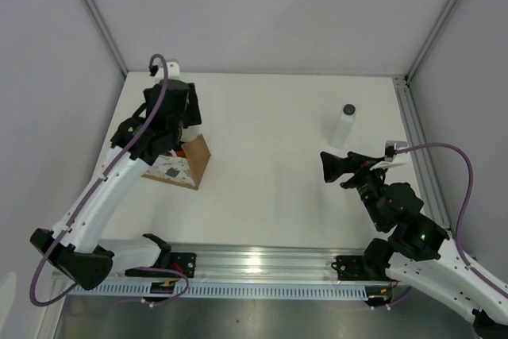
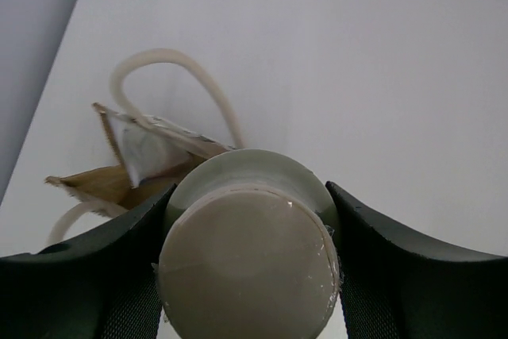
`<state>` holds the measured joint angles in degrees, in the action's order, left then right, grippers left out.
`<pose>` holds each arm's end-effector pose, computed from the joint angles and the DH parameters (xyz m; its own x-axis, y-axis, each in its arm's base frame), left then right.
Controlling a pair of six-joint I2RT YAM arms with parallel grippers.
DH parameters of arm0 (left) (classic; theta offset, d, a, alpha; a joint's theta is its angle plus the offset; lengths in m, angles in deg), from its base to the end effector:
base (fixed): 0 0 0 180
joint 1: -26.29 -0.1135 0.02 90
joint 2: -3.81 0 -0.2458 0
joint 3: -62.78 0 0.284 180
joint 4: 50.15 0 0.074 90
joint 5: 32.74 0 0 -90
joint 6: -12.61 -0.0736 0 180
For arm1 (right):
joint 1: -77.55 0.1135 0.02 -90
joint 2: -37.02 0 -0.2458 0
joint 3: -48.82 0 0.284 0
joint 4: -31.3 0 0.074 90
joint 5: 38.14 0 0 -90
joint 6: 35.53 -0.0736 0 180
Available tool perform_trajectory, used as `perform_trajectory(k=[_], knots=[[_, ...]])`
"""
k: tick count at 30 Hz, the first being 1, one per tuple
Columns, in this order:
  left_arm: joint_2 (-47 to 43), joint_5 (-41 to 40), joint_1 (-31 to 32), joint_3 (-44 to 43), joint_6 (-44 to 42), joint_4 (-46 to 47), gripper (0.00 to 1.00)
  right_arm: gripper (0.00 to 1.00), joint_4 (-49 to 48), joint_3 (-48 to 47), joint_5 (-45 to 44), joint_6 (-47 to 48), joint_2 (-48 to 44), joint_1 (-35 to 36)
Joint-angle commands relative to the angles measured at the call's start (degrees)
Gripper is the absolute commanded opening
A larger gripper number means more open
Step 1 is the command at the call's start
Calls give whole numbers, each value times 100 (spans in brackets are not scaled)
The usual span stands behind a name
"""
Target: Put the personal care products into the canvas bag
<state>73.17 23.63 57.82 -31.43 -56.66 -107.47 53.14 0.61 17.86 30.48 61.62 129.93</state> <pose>0.2815 -0.1249 0.3902 -0.4411 -0.0751 -0.8943 -0.1272 0.9917 -0.0206 0.1496 0.1267 0.3337 -0.1110 0.4081 -0.9062 -0.2959 0.8569 0.4222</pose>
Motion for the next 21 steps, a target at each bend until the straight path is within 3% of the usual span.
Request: perform_trajectory(k=[1, 5, 21], knots=[[-335, -144, -541, -78, -245, 329, 1, 99, 2, -55, -46, -71, -52, -26], [-502, -118, -919, 256, -359, 574, 0, 99, 2, -64, -45, -71, -43, -26], [-635, -382, -1325, 599, -447, 408, 0, 99, 63, -99, -19, -106, -166, -26]])
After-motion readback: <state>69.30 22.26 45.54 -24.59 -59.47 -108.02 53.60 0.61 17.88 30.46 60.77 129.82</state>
